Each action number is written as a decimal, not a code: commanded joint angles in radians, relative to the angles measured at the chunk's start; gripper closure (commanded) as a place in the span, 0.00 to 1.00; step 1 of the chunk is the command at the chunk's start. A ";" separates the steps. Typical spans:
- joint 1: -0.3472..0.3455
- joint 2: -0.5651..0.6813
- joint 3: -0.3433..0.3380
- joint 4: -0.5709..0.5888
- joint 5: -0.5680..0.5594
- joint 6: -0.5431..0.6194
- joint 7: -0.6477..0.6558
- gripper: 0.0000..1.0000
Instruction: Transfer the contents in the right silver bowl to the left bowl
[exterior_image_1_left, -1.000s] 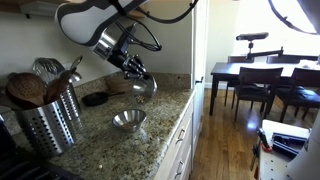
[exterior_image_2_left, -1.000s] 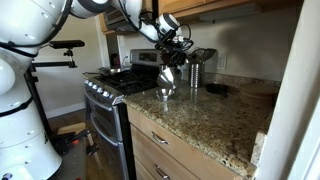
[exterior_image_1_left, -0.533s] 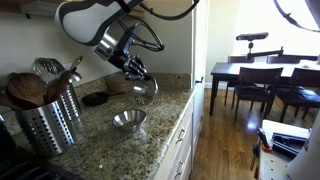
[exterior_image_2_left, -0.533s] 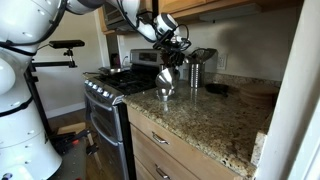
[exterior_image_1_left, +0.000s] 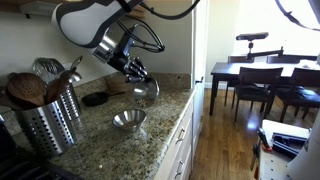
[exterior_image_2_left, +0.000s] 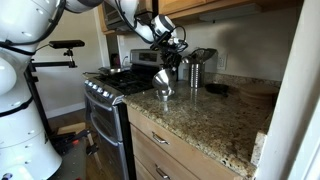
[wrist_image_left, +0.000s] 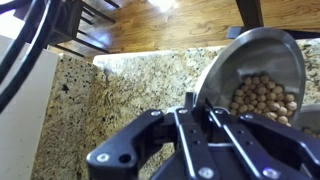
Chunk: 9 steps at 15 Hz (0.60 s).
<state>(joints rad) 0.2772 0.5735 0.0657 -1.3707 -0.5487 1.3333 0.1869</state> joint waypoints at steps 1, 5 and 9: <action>0.020 -0.037 -0.002 -0.038 -0.007 -0.017 0.011 0.92; 0.034 -0.023 -0.002 -0.021 -0.010 -0.038 0.005 0.92; 0.048 -0.004 -0.003 0.004 -0.025 -0.072 -0.004 0.92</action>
<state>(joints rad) 0.3106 0.5751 0.0663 -1.3706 -0.5528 1.3064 0.1868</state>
